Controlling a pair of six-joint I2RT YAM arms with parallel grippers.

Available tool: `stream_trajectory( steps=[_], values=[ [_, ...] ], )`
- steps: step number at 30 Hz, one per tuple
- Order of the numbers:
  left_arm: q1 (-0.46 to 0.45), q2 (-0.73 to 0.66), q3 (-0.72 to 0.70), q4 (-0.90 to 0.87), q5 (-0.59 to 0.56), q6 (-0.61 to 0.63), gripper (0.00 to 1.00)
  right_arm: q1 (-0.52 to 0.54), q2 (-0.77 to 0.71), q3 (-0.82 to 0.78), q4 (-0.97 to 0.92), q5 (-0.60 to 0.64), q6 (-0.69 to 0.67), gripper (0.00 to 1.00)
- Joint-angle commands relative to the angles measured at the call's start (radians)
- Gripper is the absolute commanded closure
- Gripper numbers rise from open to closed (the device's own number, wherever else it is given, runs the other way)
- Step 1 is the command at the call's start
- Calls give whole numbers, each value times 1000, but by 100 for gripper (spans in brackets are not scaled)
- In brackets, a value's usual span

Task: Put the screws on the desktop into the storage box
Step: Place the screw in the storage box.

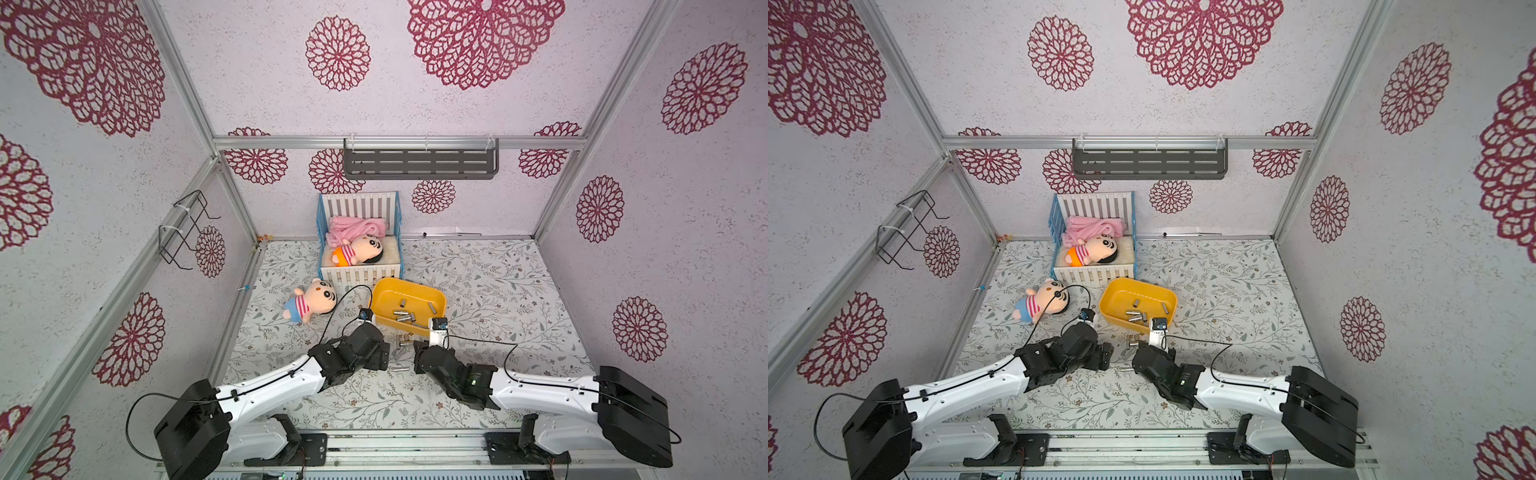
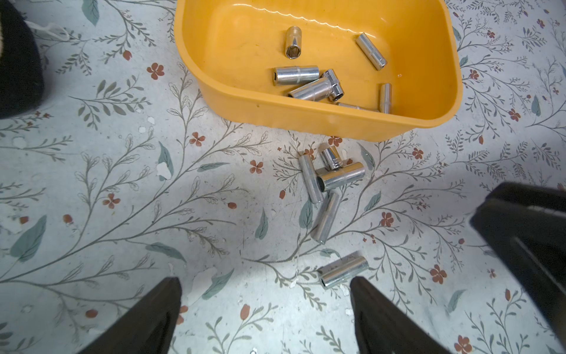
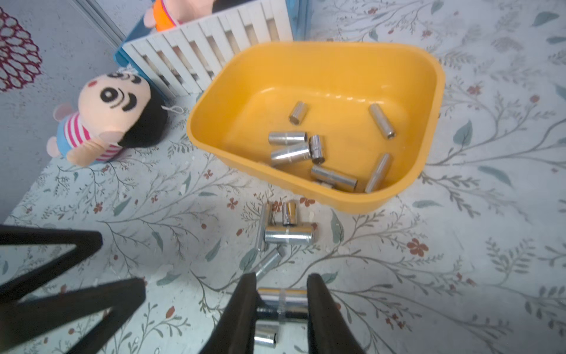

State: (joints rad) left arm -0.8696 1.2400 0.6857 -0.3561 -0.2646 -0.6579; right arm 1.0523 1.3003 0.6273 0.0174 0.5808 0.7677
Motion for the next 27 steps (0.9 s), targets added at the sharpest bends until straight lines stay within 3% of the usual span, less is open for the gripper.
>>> stream_trajectory(
  steps=[1, 7, 16, 23, 27],
  values=[
    [9, 20, 28, -1, 22, 12, 8, -85, -3, 61, 17, -73, -100, 75],
    [9, 37, 34, -1, 33, 14, 8, -211, 131, 179, 21, -145, -173, 73],
    [9, 50, 38, -1, 46, 14, 8, -298, 368, 369, -22, -222, -214, 67],
    [9, 47, 37, -1, 49, 16, 8, -314, 362, 387, -41, -253, -220, 44],
    [9, 45, 38, -1, 50, 16, 8, -300, 258, 317, -27, -268, -219, 43]
  ],
)
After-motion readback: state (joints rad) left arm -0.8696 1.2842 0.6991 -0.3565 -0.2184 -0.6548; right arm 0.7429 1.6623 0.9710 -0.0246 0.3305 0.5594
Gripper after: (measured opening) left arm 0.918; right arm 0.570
